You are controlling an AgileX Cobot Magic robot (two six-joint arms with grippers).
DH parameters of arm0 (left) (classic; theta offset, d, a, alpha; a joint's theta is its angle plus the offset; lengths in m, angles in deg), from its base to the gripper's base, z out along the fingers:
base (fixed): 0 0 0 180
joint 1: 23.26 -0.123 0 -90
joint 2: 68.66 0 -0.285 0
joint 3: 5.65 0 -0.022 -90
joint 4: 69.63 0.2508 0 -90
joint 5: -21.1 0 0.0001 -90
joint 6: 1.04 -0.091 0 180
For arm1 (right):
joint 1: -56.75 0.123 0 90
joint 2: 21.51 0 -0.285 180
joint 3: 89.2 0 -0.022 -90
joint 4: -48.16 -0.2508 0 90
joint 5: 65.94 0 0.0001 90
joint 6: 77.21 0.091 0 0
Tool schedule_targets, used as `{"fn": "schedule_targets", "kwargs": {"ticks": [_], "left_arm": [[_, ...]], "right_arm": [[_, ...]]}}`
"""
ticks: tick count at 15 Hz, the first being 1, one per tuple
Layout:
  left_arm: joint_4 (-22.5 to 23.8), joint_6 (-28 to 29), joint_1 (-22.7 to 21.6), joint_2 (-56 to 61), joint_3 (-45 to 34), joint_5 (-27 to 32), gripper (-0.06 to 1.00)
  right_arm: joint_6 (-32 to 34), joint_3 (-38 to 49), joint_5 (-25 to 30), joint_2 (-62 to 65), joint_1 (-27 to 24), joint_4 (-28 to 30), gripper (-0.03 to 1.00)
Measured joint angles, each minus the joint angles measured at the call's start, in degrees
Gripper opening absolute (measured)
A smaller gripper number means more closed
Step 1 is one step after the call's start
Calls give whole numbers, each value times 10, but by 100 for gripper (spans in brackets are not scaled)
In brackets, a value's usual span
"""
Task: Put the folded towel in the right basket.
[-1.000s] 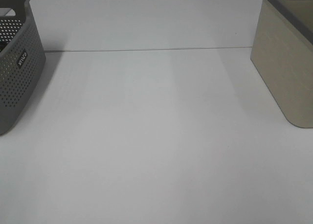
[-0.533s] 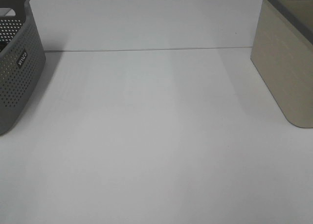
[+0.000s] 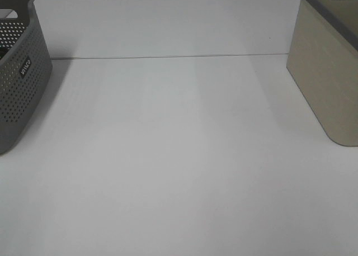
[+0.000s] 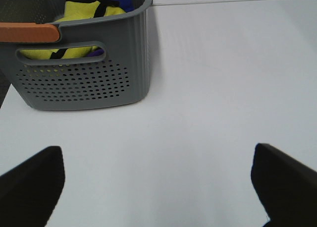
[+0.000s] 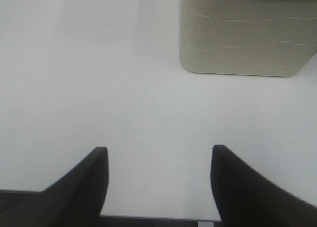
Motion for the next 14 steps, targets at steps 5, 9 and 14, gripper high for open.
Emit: {"fn": "schedule_targets", "kwargs": {"ticks": [5, 9, 14], "left_arm": [[0, 0, 0, 0, 0, 0, 97], [0, 0, 0, 0, 0, 0, 97], [0, 0, 0, 0, 0, 0, 97]], "right_arm": [[0, 0, -1, 26, -50, 0, 58], [0, 0, -1, 73, -52, 0, 58], [0, 0, -1, 75, -52, 0, 58]]}}
